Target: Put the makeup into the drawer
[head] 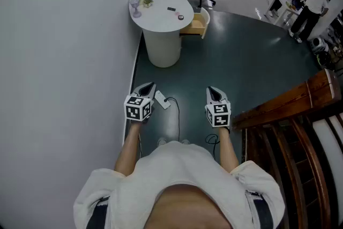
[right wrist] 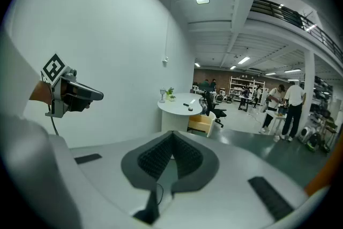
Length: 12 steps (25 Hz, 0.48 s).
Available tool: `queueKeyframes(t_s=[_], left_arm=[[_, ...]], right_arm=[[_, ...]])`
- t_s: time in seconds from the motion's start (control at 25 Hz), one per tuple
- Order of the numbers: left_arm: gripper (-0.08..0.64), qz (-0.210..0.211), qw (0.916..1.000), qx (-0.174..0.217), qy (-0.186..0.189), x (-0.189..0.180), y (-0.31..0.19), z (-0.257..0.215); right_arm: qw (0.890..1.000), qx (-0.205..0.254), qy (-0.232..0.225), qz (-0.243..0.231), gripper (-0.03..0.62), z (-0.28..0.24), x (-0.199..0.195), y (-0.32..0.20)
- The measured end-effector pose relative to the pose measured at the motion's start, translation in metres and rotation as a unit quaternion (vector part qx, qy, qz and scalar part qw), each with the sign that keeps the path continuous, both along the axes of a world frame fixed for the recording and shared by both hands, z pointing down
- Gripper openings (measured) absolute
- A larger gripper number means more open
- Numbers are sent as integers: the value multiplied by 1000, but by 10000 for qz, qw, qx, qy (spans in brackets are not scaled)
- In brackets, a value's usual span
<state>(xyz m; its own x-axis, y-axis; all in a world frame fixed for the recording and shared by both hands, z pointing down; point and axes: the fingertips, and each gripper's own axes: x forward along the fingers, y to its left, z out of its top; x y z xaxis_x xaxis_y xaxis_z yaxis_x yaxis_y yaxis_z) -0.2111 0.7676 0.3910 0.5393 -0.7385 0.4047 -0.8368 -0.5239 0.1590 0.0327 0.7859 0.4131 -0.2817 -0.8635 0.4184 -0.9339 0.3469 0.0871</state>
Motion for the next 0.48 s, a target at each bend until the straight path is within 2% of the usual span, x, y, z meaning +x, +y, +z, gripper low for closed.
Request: queueKeyframes(t_s=[0.32,0.48], left_arm=[[14,7,10000,-44,27,6,3,2],[14,-11,10000,-81,23,10,3,3]], right_arm=[[10000,-60,1,-22,-3,3,4,3],[9995,76,-272,-105,5,-1,3,2]])
